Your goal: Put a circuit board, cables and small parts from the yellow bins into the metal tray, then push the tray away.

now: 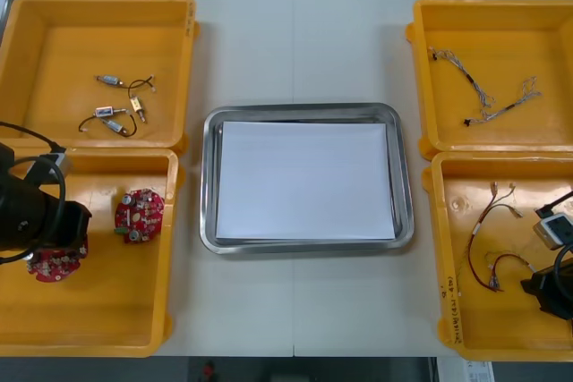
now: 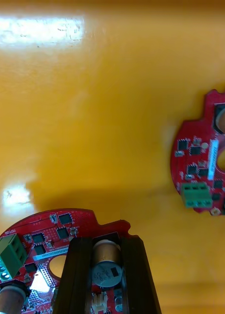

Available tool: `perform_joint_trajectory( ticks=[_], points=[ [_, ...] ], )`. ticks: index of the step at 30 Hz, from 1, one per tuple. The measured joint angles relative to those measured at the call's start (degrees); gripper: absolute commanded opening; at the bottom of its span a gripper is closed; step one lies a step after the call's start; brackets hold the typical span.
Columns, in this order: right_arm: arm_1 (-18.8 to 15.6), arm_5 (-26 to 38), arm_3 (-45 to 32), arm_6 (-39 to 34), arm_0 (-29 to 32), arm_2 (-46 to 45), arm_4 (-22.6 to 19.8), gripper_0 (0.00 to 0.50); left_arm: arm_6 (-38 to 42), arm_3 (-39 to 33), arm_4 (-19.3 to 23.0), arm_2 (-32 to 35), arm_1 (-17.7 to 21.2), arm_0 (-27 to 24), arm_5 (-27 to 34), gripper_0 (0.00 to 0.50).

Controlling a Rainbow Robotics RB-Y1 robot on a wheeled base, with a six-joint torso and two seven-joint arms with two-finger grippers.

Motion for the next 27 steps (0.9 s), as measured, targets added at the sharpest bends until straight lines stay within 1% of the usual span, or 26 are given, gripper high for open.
perform_joint_trajectory(
  ticks=[2,3,4,5,6,7,8,9,10,19,23,27],
  points=[
    [-0.06,-0.17,-0.01,0.00,0.00,0.16,0.20,0.500,0.00,-1.14,0.60,0.96,0.04,-0.21,1.82,0.001],
    [-0.09,-0.18,-0.01,0.00,0.00,0.17,0.21,0.485,0.00,-1.62,1.11,1.36,0.06,-0.40,2.57,0.002],
    [-0.12,-0.18,-0.01,0.00,0.00,0.18,0.21,0.454,0.00,-2.01,1.86,1.72,0.12,-0.63,3.16,0.002],
    [-0.12,-0.19,-0.02,0.00,0.00,0.18,0.21,0.389,0.00,-2.30,2.68,2.02,0.23,-0.93,3.69,0.001],
    [-0.13,-0.19,-0.02,0.00,0.00,0.18,0.21,0.335,0.00,-2.55,3.53,2.24,0.37,-1.27,4.24,0.001],
    [-0.13,-0.20,-0.02,0.00,0.00,0.19,0.21,0.213,0.00,-2.83,4.39,2.42,0.56,-1.71,4.84,0.001],
    [-0.14,-0.21,-0.02,0.00,0.00,0.19,0.21,0.102,0.00,-3.14,5.10,2.55,0.76,-2.23,5.54,0.004],
    [-0.14,-0.21,-0.02,0.00,0.00,0.19,0.21,0.037,0.00,-3.40,5.60,2.60,0.93,-2.77,6.14,0.002],
    [-0.14,-0.23,-0.02,0.00,0.00,0.19,0.21,0.006,0.00,-3.66,6.29,2.61,1.13,-3.49,7.04,0.003],
    [-0.16,-0.67,-0.02,0.00,0.03,0.26,0.21,0.000,0.00,-4.92,12.03,2.58,2.02,-11.67,14.12,0.002],
    [-0.22,-0.85,-0.03,0.00,0.03,0.26,0.21,0.000,0.00,-5.06,12.42,1.36,2.03,-15.56,15.37,0.001],
    [-0.29,-0.69,-0.31,0.00,0.03,0.24,0.21,0.000,0.00,-5.07,12.42,-3.08,2.08,-19.64,15.41,0.003]
  ],
)
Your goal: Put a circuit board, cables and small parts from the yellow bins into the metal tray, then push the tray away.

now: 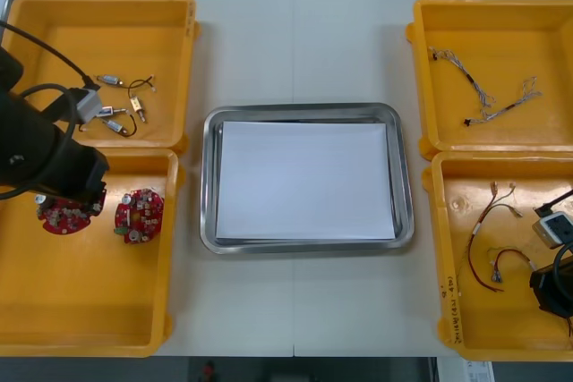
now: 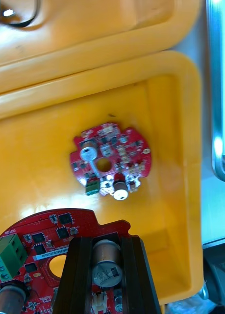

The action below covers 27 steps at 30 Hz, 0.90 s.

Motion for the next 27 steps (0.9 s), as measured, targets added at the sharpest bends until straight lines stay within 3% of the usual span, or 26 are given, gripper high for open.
perform_joint_trajectory(
  ticks=[15,19,27],
  points=[
    [-0.01,9.92,-8.34,0.00,-0.04,-4.34,-1.67,0.000,0.01,0.03,0.00,-13.57,-0.89,-12.15,0.03,0.002],
    [-0.01,12.92,-10.72,0.00,-0.24,-6.83,-2.83,0.000,0.02,1.06,0.00,-15.98,-2.85,-15.14,0.05,0.002],
    [-0.01,20.86,-11.62,0.00,-3.09,-11.41,-9.30,0.000,0.03,6.06,-0.59,-21.05,-8.78,-21.03,0.05,0.002]
  ],
)
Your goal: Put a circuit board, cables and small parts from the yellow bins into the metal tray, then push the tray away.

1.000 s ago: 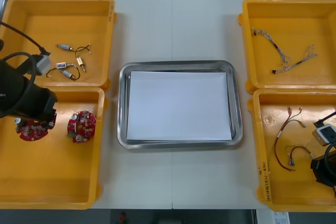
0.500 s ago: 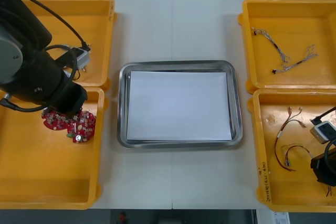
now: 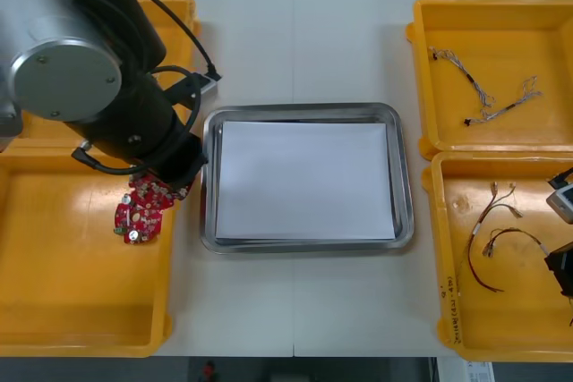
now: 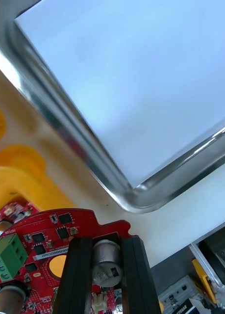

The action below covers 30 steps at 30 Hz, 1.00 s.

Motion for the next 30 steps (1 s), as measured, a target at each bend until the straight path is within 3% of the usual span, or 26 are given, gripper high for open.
perform_joint_trajectory(
  ticks=[7,15,24,30],
  points=[
    [0.00,10.45,-3.12,0.00,-5.01,-4.73,-1.54,0.000,0.02,5.19,-2.75,-5.39,-5.27,-4.23,-1.40,0.001],
    [0.00,16.65,-7.24,0.00,-7.94,-9.05,-2.57,0.000,0.05,10.63,-4.47,-9.72,-9.64,-7.51,-4.95,0.001],
    [0.00,21.62,-7.86,0.00,-12.47,-9.94,-3.39,0.000,0.10,15.15,-5.52,-17.26,-10.33,-7.82,-13.73,0.002],
    [0.00,23.66,-8.85,0.00,-15.88,-9.89,-3.37,0.000,0.16,16.93,-6.38,-20.57,-10.38,-7.83,-16.12,0.003]
  ],
)
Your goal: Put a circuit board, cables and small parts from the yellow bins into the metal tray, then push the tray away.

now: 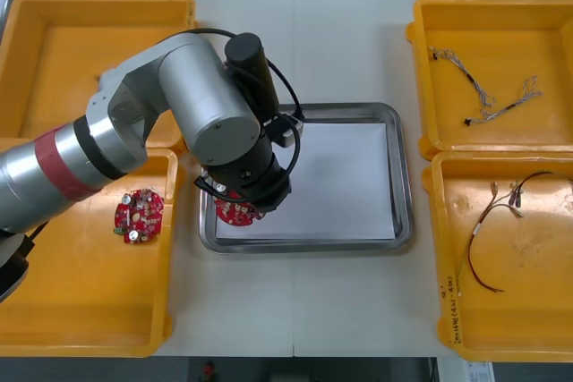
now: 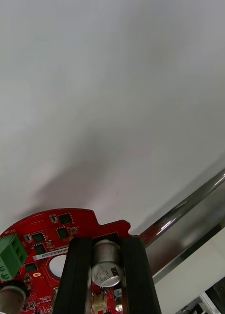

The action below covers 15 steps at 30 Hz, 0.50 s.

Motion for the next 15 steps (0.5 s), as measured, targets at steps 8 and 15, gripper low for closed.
perform_joint_trajectory(
  ticks=[8,15],
  points=[
    [0.00,1.76,-0.16,0.00,-3.77,1.45,0.58,0.000,0.35,2.31,-0.95,-3.64,-0.11,0.00,-3.47,0.004],
    [0.00,3.99,-0.18,0.00,-6.18,2.35,0.56,0.000,1.01,2.51,-1.21,-4.93,-0.14,-0.01,-4.61,0.421]
  ],
)
